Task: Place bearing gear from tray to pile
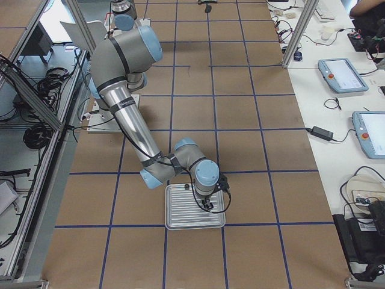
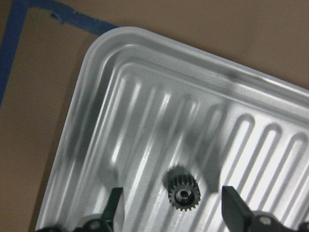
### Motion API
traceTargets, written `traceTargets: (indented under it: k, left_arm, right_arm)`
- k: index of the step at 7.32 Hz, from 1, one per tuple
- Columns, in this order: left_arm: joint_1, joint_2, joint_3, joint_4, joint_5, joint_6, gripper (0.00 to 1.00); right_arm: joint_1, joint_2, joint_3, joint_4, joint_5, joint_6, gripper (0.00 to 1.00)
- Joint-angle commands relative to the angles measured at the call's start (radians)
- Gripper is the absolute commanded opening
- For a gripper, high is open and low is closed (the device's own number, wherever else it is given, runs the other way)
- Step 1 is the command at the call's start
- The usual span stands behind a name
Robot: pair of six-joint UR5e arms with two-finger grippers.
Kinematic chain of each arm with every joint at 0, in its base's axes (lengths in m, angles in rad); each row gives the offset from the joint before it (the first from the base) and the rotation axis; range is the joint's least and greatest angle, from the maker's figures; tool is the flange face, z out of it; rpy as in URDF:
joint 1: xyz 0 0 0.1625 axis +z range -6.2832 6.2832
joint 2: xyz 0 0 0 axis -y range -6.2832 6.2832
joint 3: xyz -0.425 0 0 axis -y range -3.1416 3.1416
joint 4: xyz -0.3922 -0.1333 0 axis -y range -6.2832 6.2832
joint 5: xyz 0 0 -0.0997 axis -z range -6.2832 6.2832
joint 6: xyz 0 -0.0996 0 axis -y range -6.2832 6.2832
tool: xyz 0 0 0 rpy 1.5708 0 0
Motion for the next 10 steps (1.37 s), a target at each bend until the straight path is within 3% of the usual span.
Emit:
traceTargets:
  k: [1, 5, 7, 10]
  left_arm:
    - [0.0, 0.0, 0.0, 0.0, 0.0, 0.0, 1.0]
    - [0.0, 0.0, 0.0, 0.0, 0.0, 0.0, 1.0]
    - [0.0, 0.0, 0.0, 0.0, 0.0, 0.0, 1.0]
    - [0.0, 0.0, 0.0, 0.0, 0.0, 0.0, 1.0]
  right_arm:
    - [0.0, 0.001, -0.001, 0.0, 0.0, -0.006, 0.46]
    - [0.0, -0.006, -0.008, 0.015, -0.014, -0.006, 0.13]
    - [0.02, -0.072, -0.008, 0.058, -0.046, 0.006, 0.11]
    - [0.24, -0.373, 0.001, 0.367, -0.046, 0.35, 0.12]
